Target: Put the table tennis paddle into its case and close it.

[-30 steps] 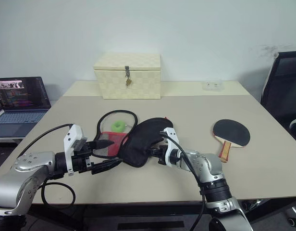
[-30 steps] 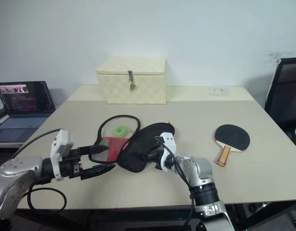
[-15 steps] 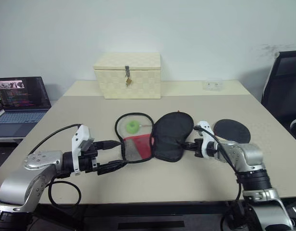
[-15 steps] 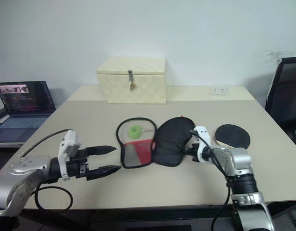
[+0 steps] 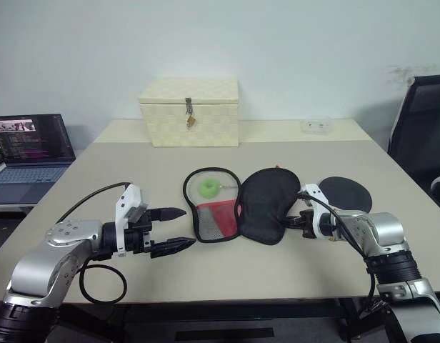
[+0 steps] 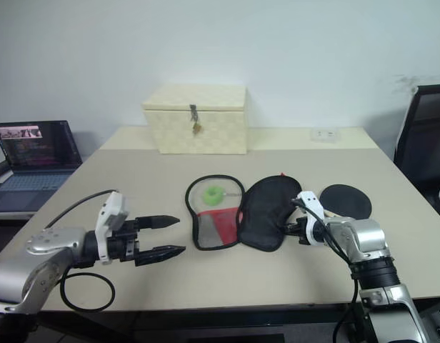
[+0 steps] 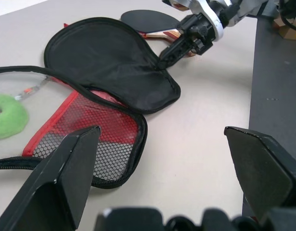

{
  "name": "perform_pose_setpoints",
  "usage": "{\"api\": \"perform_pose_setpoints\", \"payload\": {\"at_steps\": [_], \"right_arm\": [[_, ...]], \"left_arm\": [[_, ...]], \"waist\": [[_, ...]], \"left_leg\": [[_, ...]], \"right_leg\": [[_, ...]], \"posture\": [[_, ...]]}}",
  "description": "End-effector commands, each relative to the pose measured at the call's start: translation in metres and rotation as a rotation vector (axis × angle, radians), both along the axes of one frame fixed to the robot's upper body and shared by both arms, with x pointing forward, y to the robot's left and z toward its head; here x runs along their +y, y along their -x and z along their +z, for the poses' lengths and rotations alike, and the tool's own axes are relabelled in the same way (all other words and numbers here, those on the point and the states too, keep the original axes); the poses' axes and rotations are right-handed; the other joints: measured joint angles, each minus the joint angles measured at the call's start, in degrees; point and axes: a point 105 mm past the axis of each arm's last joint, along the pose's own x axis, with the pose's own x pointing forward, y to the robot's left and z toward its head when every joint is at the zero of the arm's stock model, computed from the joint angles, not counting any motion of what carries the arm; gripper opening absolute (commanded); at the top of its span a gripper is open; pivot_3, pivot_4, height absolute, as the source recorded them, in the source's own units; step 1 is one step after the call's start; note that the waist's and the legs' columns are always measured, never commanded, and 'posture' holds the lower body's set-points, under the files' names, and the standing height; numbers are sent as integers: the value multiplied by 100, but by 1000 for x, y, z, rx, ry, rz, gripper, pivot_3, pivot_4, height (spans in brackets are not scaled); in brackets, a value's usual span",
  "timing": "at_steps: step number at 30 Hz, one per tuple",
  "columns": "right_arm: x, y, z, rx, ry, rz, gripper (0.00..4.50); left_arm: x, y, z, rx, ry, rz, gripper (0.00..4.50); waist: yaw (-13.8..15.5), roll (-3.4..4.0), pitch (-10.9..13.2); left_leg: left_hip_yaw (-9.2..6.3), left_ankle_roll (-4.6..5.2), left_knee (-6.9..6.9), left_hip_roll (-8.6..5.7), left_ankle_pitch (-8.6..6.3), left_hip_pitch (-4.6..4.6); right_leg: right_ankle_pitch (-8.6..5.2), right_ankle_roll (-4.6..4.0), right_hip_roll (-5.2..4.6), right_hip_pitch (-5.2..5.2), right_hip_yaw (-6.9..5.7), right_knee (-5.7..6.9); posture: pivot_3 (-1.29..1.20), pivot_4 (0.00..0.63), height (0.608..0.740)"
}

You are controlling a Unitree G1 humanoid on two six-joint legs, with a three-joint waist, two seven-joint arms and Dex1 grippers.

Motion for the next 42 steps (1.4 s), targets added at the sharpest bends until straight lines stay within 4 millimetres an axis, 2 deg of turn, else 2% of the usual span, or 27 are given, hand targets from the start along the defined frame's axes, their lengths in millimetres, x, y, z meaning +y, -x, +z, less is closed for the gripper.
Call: {"api": "perform_pose_setpoints", "payload": {"at_steps": [1, 7, 10, 11, 16, 23, 29, 36, 39, 42], "right_arm": [[-9, -12, 23, -97, 10, -38, 1296], [-52, -26, 67, -219, -5, -215, 3314], [-75, -21, 73, -245, 43, -324, 4402], [-82, -18, 72, -254, 72, -364, 4463], [-103, 0, 62, -276, 158, -594, 4463], [-101, 19, 35, -243, 170, -774, 4463], [-107, 19, 6, -154, 179, -803, 4463], [-106, 3, -5, -159, 200, -760, 4463], [-103, -3, -6, -178, 219, -706, 3883], [-103, -7, -7, -195, 252, -651, 2896]], "left_arm": [[-4, 0, 8, -46, 2, -17, 4500], [-9, -1, 7, -41, 13, -33, 4500], [-12, -3, 7, -40, 17, -51, 4500], [-13, -4, 8, -41, 17, -57, 4500], [-20, -10, 12, -48, 20, -100, 4500], [-28, -20, 14, -62, 14, -150, 4500], [-32, -25, 16, -73, 13, -163, 4500], [-30, -25, 15, -83, 15, -151, 4500], [-28, -24, 15, -86, 12, -140, 4500], [-26, -23, 15, -87, 9, -131, 4500]], "waist": [[0, 0, 0], [17, 8, 8], [43, 7, 8], [47, 7, 8], [50, 7, 7], [34, 7, 7], [35, 7, 7], [32, 5, 6], [28, 5, 6], [25, 3, 5]], "left_leg": [[1, 0, 0, 0, 0, 0], [1, 0, 1, -4, 0, -6], [-2, 0, 0, -4, 0, -10], [-2, 0, 0, -3, 0, -12], [-9, 0, 2, -2, 1, -30], [16, -2, 5, -4, 3, -37], [24, -17, 7, -9, 13, -38], [27, -16, 9, -9, 13, -36], [31, -16, 17, -9, 13, -34], [32, -16, 20, -9, 13, -31]], "right_leg": [[1, -1, 0, 0, 0, 0], [3, -3, 0, -5, -1, 1], [3, -4, 0, -6, 0, -2], [3, -4, 0, -7, 1, -2], [3, -5, 0, -22, 3, 5], [3, -5, 3, -58, 14, 43], [2, -4, 9, -68, 20, 64], [2, -5, 12, -69, 22, 70], [1, -4, 12, -69, 25, 79], [1, -3, 13, -69, 26, 82]], "posture": [[0, 150, 740], [0, 150, 740], [0, 150, 740], [0, 150, 740], [0, 150, 740], [0, 150, 740], [0, 150, 740], [0, 150, 740], [0, 150, 740], [0, 150, 740]]}}
